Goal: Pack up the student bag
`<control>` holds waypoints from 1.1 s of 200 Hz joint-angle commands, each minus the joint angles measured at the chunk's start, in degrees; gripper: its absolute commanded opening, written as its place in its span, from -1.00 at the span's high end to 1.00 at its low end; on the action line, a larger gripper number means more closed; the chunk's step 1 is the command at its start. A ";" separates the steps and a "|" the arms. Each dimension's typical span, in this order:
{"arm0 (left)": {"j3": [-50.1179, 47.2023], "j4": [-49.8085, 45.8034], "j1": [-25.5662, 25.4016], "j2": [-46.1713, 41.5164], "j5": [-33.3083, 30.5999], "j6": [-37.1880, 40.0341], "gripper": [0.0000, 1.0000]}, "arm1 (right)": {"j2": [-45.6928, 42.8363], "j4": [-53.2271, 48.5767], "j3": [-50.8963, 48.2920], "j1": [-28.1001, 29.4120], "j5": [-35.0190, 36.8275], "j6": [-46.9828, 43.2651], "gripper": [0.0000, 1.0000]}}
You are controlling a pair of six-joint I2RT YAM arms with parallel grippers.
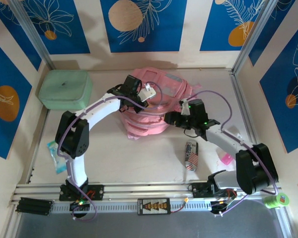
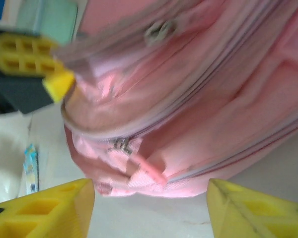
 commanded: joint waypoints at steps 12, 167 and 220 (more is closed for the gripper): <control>-1.76 6.04 0.15 -4.02 4.13 -1.84 0.95 | 2.17 0.78 3.25 -4.08 -8.25 13.29 -0.31; -5.77 7.00 0.09 -6.27 5.99 1.38 0.80 | 20.12 9.33 17.32 -2.72 -19.02 30.02 -0.22; -9.12 10.36 0.13 -9.40 -0.09 -5.88 -0.02 | 23.62 6.49 20.66 -1.91 -22.04 32.71 -0.14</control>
